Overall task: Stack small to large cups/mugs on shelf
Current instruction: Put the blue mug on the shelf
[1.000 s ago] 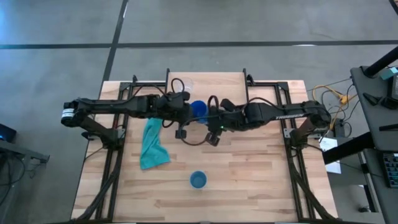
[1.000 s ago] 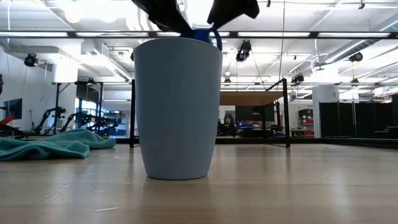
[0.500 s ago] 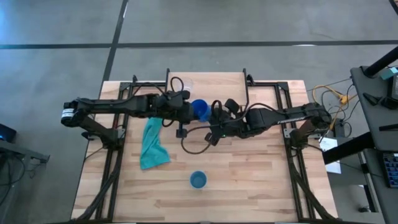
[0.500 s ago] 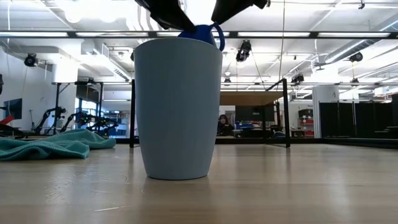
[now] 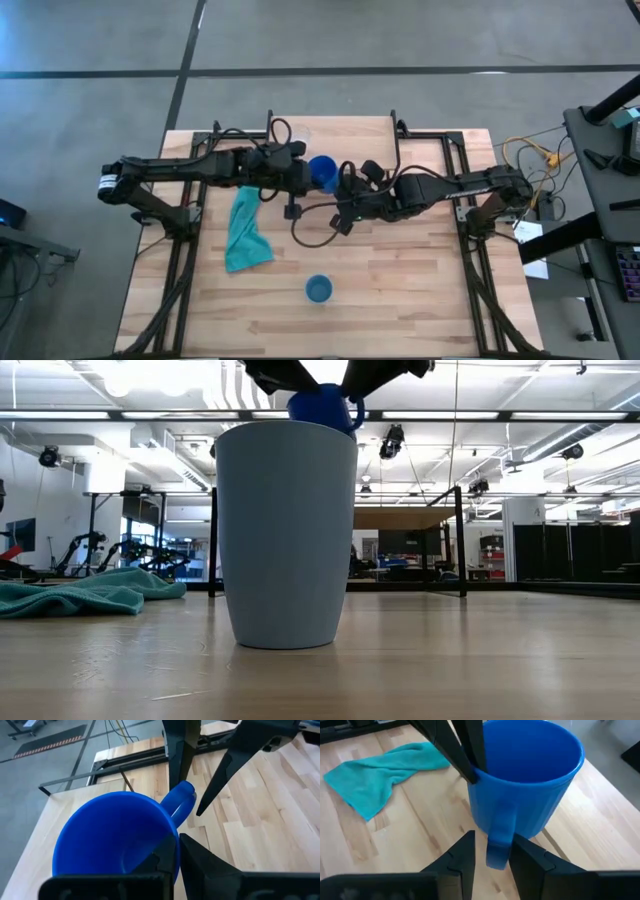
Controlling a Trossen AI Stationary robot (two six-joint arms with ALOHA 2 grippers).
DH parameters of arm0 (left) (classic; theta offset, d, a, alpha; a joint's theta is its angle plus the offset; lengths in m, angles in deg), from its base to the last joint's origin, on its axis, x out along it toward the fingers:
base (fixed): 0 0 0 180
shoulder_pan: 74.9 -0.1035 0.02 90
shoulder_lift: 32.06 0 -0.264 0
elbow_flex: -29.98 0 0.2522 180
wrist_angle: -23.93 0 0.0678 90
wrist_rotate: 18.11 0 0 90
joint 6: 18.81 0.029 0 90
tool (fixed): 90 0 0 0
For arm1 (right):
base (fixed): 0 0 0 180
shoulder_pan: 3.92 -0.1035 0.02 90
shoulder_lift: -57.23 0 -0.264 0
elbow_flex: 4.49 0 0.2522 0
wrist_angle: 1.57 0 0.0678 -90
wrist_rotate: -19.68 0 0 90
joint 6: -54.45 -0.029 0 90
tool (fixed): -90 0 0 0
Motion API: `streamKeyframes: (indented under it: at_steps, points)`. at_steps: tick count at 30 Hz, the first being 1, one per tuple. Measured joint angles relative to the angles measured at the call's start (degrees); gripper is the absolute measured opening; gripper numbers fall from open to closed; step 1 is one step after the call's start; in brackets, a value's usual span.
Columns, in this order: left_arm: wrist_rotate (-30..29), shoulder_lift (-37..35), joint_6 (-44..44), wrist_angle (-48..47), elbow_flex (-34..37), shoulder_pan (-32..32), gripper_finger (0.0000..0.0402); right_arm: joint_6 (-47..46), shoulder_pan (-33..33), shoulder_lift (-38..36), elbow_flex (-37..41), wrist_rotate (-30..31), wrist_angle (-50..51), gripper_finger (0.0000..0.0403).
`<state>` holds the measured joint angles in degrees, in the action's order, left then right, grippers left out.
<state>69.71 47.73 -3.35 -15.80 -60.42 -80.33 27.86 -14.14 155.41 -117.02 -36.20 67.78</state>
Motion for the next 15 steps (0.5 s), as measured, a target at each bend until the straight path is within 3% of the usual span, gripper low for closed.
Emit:
streamKeyframes:
  at_steps: [8,15]
  points:
    - [-0.10,-0.07,0.01,0.02,-0.19,0.20,0.0000,0.03,0.41,0.00,0.00,2.09,1.29,0.0122]
    - [-0.19,-0.09,0.01,0.16,-0.34,0.28,0.0000,0.16,0.45,0.01,0.20,3.25,1.01,0.0098]
